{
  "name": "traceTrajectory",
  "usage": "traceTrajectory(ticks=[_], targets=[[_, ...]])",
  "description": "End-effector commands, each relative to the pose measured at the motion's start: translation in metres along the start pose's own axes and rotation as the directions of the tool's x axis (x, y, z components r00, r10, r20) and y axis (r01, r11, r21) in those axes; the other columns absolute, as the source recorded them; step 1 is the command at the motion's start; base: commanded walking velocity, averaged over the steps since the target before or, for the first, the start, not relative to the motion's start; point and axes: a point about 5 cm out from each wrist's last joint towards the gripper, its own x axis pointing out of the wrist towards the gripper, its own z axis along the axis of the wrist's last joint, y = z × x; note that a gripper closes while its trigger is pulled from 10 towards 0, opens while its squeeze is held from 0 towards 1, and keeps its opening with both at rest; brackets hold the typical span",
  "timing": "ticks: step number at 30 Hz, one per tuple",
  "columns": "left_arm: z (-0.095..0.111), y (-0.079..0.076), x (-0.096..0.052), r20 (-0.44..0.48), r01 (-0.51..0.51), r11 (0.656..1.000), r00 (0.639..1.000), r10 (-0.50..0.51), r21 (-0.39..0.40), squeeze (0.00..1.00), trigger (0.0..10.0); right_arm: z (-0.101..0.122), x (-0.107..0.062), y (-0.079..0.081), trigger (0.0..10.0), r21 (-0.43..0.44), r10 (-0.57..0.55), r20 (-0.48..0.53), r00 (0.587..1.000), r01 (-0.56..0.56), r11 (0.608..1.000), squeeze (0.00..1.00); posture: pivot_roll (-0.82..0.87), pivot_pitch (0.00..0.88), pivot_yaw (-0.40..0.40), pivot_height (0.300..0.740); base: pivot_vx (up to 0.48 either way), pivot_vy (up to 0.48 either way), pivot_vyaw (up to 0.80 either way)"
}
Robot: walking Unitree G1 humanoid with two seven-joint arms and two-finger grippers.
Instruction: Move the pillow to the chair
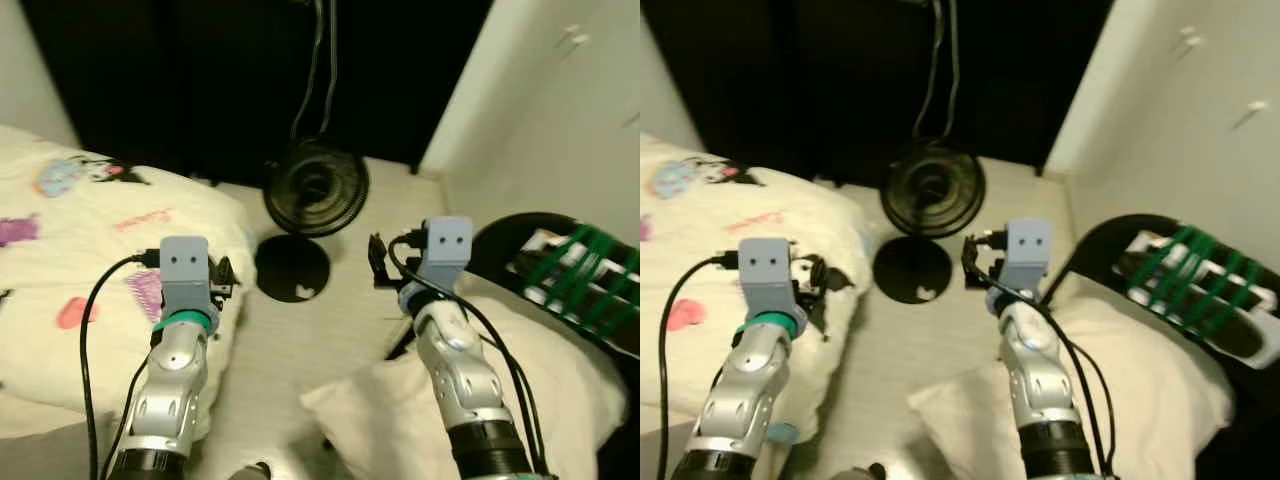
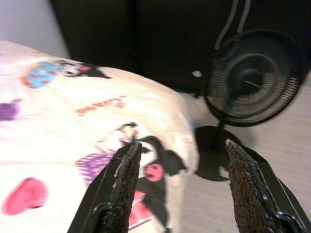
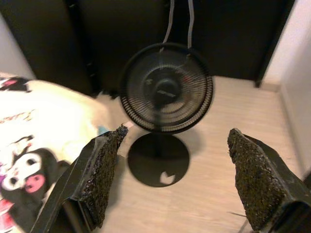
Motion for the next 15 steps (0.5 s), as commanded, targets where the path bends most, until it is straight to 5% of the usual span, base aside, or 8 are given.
traceTrajectory(ticks=[1,15], targets=[[0.001,-0.005,0.001,-0.005,0.035,0.999,0.999,-0.035,0.017,0.0,10.0,-0.005,-0.002,-0.006,10.0,0.006,-0.035,-0.011,0.999,0.035,0.999,0.0,0.07,0.0,-0.003,0.726,0.0,0.0,0.79],[0.006,-0.011,0.015,-0.036,0.142,0.988,0.99,-0.14,0.065,0.0,10.0,-0.03,-0.017,-0.018,10.0,0.023,-0.132,-0.079,0.988,0.135,0.991,0.0,0.08,0.0,0.085,0.726,0.0,0.0,0.79]])
